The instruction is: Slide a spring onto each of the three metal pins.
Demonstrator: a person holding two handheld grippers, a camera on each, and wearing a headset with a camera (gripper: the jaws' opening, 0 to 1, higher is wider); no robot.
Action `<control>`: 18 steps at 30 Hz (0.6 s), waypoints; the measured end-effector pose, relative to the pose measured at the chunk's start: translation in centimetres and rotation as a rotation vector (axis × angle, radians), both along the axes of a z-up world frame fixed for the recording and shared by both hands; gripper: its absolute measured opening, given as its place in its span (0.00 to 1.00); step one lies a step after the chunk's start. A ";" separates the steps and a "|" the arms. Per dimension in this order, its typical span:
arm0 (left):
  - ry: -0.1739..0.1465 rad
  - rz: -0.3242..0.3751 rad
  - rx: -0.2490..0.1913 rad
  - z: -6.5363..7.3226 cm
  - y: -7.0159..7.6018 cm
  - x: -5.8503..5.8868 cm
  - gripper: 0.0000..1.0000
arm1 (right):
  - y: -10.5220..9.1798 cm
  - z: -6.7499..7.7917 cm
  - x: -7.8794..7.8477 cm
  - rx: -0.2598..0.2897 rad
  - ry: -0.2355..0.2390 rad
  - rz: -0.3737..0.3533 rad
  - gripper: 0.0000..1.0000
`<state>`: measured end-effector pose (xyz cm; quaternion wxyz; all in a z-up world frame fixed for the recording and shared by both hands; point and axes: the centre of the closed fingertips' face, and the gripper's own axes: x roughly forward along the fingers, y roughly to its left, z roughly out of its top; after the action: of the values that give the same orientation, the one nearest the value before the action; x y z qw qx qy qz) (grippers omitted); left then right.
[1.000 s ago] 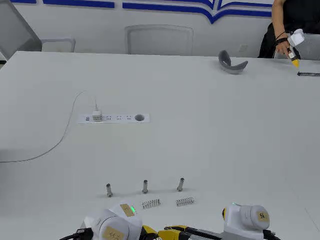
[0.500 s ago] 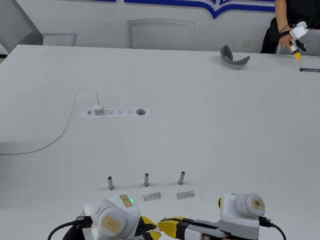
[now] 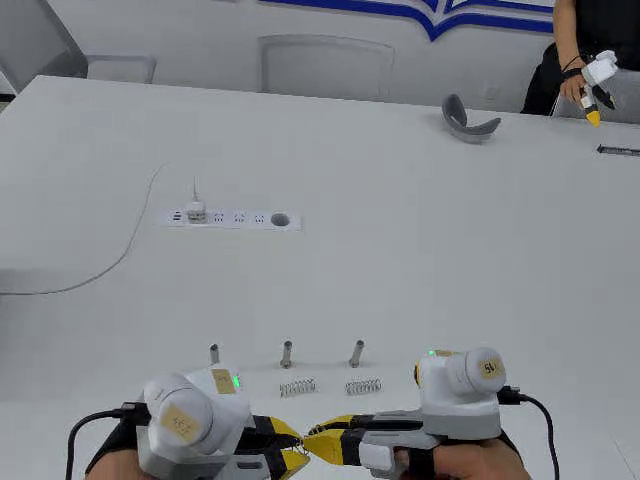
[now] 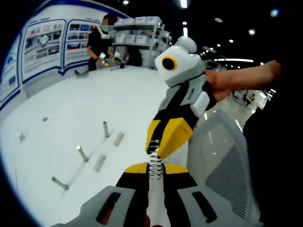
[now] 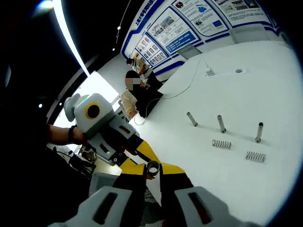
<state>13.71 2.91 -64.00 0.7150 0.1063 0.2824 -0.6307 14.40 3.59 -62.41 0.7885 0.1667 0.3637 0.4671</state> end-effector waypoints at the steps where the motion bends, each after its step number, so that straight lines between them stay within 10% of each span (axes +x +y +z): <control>1: 0.005 -0.010 -0.014 0.2 0.0 -0.1 0.10 | 0.1 0.2 -0.1 -0.013 -0.012 0.029 0.12; 18: 0.014 -0.079 -0.165 3.1 -1.2 -0.6 0.10 | -0.2 3.0 -1.0 -0.227 -0.162 0.431 0.12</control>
<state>13.11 1.67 -60.85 0.6938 0.0536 0.2303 -0.6802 13.41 3.42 -59.40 0.7110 -0.0424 0.3765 0.5924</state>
